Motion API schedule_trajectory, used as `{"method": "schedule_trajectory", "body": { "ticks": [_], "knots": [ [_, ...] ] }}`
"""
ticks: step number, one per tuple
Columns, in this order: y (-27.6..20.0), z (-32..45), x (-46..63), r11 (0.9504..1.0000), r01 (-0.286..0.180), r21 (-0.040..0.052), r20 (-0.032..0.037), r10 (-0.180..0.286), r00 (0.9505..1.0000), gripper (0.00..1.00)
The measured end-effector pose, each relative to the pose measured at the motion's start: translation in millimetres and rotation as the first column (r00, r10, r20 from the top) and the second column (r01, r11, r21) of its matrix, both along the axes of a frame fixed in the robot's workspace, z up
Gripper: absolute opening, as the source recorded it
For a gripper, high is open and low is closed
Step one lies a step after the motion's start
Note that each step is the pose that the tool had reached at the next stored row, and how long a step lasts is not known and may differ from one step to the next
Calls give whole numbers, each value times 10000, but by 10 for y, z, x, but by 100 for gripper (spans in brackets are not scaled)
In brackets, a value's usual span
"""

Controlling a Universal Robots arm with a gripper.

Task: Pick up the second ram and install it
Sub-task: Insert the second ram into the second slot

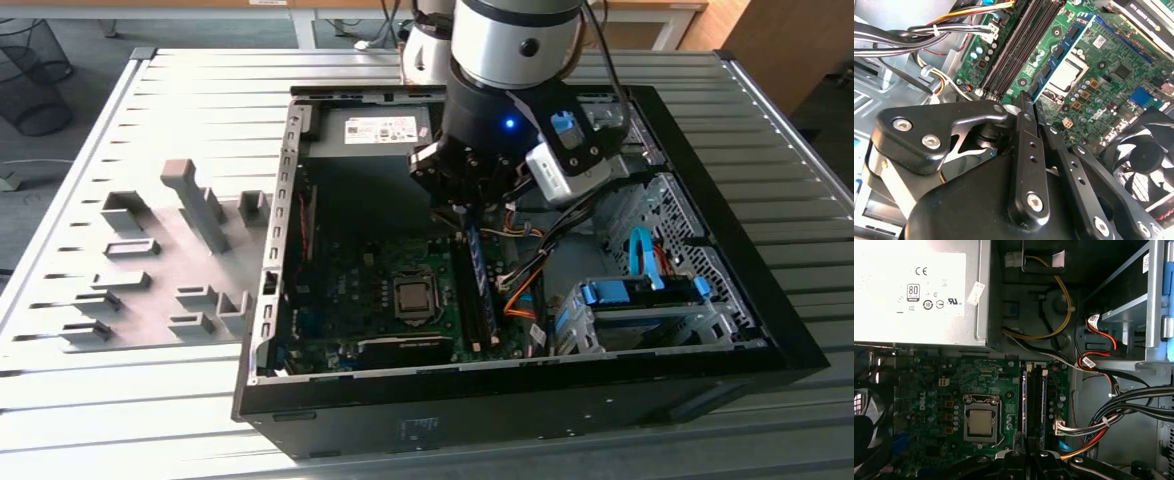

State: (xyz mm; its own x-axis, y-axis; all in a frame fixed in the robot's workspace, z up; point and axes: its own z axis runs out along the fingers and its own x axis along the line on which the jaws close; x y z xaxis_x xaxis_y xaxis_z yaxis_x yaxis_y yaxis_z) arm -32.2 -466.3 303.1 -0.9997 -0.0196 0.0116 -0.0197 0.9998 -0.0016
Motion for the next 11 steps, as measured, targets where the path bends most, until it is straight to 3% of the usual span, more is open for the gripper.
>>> {"method": "schedule_trajectory", "body": {
  "ticks": [11],
  "knots": [
    [0,-7,1,10000,0,1,-1,0,10000,14]
  ]
}}
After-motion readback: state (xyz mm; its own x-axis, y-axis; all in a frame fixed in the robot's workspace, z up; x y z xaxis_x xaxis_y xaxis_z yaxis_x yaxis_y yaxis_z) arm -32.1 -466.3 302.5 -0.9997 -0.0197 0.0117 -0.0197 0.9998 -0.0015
